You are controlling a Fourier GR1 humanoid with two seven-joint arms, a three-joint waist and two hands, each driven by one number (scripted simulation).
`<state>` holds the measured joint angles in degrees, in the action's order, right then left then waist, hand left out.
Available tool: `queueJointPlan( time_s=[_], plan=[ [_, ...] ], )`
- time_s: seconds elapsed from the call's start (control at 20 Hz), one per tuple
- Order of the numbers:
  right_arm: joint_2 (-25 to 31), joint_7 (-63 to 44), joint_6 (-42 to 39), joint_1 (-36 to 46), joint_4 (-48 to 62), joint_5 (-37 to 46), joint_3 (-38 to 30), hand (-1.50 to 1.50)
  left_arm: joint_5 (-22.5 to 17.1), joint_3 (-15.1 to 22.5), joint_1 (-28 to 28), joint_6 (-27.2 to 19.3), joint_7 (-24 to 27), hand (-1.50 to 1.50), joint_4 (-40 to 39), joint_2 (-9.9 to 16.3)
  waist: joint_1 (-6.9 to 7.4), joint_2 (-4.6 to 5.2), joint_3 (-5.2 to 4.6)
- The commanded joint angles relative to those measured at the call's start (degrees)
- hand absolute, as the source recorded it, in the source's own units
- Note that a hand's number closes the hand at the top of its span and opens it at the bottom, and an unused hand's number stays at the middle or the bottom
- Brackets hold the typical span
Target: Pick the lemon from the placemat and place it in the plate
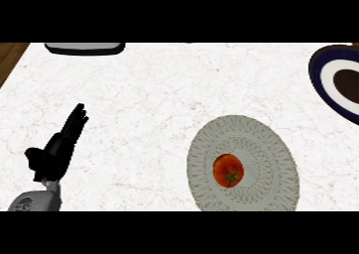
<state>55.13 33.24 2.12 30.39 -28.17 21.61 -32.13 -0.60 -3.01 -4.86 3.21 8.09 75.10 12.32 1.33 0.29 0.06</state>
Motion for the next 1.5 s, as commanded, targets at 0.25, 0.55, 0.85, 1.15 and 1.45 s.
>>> queueJointPlan(
  time_s=[0.25,0.55,0.85,1.15,1.45],
  plan=[
    [-5.52,-3.87,5.44,11.72,6.66,4.36,5.54,1.50,-2.08,-1.65,0.77,2.66,-4.15,0.00,4.70,2.03,0.51,0.11,0.05],
    [-11.42,-9.07,10.96,16.81,11.46,0.23,1.06,-1.50,0.86,0.52,0.41,-0.07,-1.20,0.00,2.08,-1.10,1.02,0.43,0.11],
    [-7.68,-14.06,7.74,20.30,16.34,1.04,1.58,-1.50,1.21,0.19,0.37,-0.07,-0.58,0.00,0.99,-1.34,0.96,0.59,0.11],
    [-9.24,-6.60,9.34,18.28,15.91,-8.30,-7.76,-1.50,0.18,-0.58,-1.88,0.80,-2.83,0.00,2.03,-0.40,0.71,0.86,0.29],
    [-2.99,-6.16,-2.78,15.54,17.26,-17.89,-16.70,-1.50,0.01,-1.10,0.10,0.73,-2.51,0.00,3.00,-0.21,-0.22,0.48,0.29]
  ],
)
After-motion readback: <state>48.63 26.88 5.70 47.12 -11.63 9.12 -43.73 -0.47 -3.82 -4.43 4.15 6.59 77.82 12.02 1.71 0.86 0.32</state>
